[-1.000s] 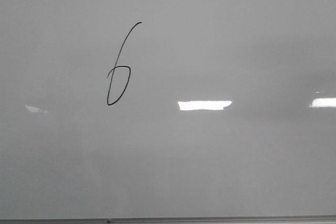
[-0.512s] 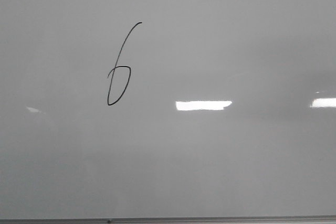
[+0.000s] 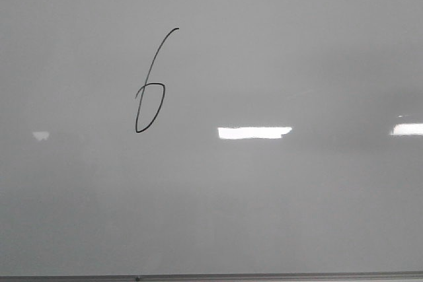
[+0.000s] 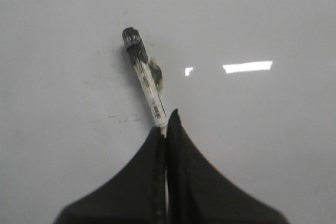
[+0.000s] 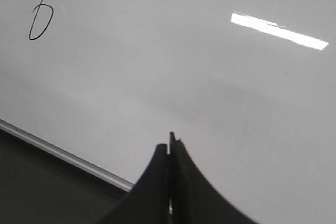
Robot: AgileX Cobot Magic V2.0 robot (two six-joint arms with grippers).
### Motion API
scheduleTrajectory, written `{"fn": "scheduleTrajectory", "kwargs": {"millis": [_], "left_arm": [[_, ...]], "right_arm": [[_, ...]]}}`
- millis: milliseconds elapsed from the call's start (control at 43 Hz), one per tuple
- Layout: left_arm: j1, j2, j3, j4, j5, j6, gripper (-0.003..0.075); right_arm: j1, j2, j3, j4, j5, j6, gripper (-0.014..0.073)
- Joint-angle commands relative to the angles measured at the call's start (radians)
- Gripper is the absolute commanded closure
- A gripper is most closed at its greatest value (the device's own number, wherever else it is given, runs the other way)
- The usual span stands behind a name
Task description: Write number 6 on whiteboard
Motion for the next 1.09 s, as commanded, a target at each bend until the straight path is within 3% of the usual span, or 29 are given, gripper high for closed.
{"fn": "scheduleTrajectory", "kwargs": {"millis": [0, 860, 953, 1070], "left_arm": [[-0.002, -0.017, 0.003, -0.011, -0.118, -0.005, 0.0741], [-0.002, -0.017, 0.004, -0.011, -0.118, -0.005, 0.0741], [-0.002, -0.017, 0.004, -0.011, -0.118, -0.005, 0.0741], [-0.002, -0.017, 0.004, -0.011, -0.118, -0.005, 0.0741]], "right_arm": [[-0.006, 0.006, -0.027, -0.014, -0.075, 0.001, 0.0662], [-0.006, 0.006, -0.027, -0.014, -0.076, -0.002, 0.0662], [-0.018, -0.02, -0.003, -0.036, -0.132, -0.023, 0.0662], [-0.09, -0.11, 0.122, -0.007, -0.326, -0.025, 0.0662]]}}
